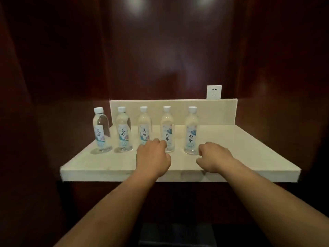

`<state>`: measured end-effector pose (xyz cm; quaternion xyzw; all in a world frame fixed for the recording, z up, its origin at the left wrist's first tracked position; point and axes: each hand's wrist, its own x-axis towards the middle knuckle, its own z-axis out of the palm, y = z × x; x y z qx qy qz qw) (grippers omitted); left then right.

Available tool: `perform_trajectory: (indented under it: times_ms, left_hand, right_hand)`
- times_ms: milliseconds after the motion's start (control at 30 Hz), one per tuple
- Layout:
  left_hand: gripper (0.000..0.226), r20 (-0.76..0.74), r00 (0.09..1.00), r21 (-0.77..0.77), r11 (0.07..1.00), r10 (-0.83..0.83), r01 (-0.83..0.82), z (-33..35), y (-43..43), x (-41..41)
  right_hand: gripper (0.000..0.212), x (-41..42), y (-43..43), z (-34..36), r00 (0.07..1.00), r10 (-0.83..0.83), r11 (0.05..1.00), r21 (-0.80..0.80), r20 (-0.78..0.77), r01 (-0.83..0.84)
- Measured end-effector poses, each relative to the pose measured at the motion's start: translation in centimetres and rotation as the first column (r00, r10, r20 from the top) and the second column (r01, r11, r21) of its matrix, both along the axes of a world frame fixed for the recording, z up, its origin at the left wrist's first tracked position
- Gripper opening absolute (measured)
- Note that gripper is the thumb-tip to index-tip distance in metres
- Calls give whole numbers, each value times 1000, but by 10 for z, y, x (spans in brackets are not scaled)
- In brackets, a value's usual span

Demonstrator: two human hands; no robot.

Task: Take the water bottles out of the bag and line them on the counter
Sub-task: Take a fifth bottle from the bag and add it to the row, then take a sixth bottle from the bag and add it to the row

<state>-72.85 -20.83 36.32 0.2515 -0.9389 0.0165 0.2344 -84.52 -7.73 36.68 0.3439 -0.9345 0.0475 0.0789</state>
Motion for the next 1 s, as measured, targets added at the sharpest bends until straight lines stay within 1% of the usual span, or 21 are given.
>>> perform_trajectory:
  times_ms: [67, 167, 300, 500, 633, 700, 833, 1000]
  left_hand:
    - [36, 37, 999, -25, 1000, -14, 15, 4, 2, 14]
    - [38, 65, 998, -12, 1000, -24, 25, 6, 8, 34]
    - [37, 97, 995, -9, 1000, 6, -5, 12, 13, 63]
    - [32, 128, 983, 9, 991, 131, -133, 17, 27, 91]
    - [29, 181, 964, 30, 979, 193, -202, 14, 56, 102]
    - [29, 173, 958, 47, 969, 230, -241, 12, 70, 109]
    - [29, 140, 933, 66, 937, 331, -342, 4, 96, 134]
    - [29, 192, 873, 92, 877, 449, -471, -3, 116, 182]
  right_hand:
    - [30, 16, 2, 5, 1000, -5, 1000, 28, -10, 5]
    - [27, 36, 7, 15, 1000, -15, 998, 65, -20, 16]
    - [25, 58, 5, 26, 1000, 11, 997, 74, -22, -9]
    - [25, 86, -4, 31, 983, 180, 980, 95, -44, -175]
    - [26, 100, 10, 31, 958, 280, 953, 131, -53, -272]
    - [26, 104, 22, 30, 943, 324, 938, 154, -72, -310]
    - [30, 117, 38, 29, 910, 400, 908, 179, -111, -378]
    - [32, 154, 39, 17, 841, 537, 836, 173, -62, -521]
